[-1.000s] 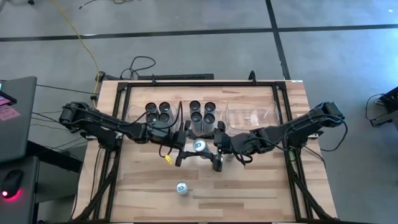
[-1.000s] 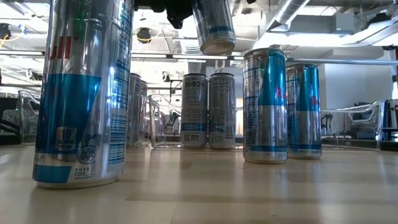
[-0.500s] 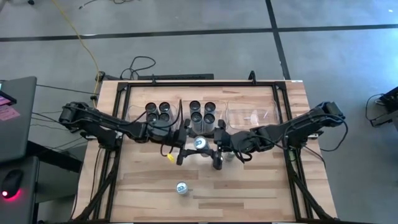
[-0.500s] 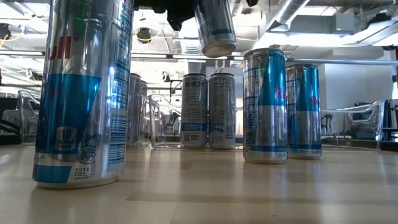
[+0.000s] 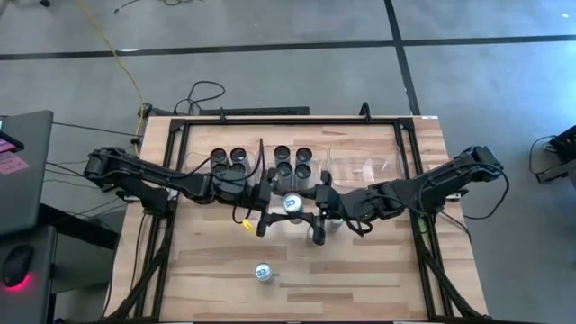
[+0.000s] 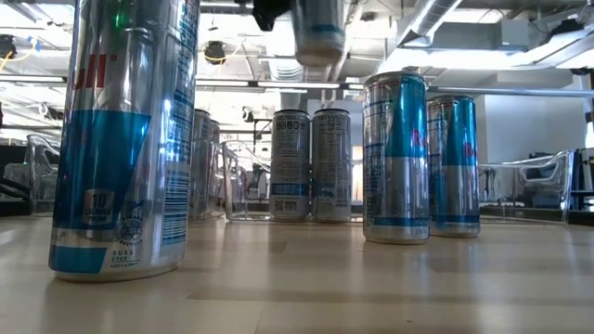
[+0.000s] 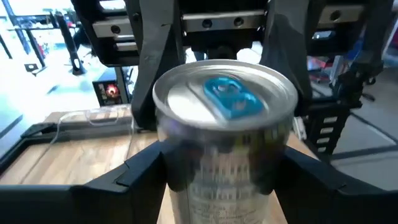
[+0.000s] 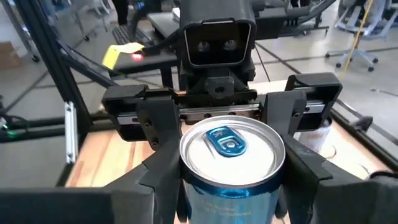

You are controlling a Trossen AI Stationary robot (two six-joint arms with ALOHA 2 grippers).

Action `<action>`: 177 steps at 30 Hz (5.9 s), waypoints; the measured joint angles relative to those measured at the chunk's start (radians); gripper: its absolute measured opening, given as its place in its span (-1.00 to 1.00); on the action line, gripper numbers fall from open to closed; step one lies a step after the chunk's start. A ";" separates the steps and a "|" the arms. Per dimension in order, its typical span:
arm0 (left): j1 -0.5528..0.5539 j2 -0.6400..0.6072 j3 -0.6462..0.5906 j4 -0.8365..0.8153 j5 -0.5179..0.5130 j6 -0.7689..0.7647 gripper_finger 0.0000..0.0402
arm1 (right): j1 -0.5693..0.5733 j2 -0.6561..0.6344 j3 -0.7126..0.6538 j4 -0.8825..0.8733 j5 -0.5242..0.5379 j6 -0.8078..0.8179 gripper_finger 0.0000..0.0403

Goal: Sort soda cans
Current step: Put the silver soda can into the right transparent bin

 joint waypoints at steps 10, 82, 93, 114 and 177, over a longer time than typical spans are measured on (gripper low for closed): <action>-0.015 -0.083 -0.004 0.004 0.094 -0.012 0.31 | 0.017 -0.048 0.000 -0.002 -0.001 -0.029 0.04; -0.177 -0.592 -0.550 0.009 -0.206 -0.111 0.32 | -0.540 -0.377 -0.697 0.030 0.111 0.235 0.55; -0.177 -0.592 -0.550 -0.027 -0.211 -0.139 0.32 | -0.468 -0.549 -0.625 -0.156 0.109 0.253 0.68; -0.178 -0.593 -0.545 0.032 -0.238 -0.087 0.32 | 0.268 -0.457 -0.621 -0.236 0.351 0.511 0.62; -0.175 -0.589 -0.545 -0.025 -0.247 -0.124 0.32 | 0.155 -0.206 -0.622 -0.010 0.222 0.385 0.99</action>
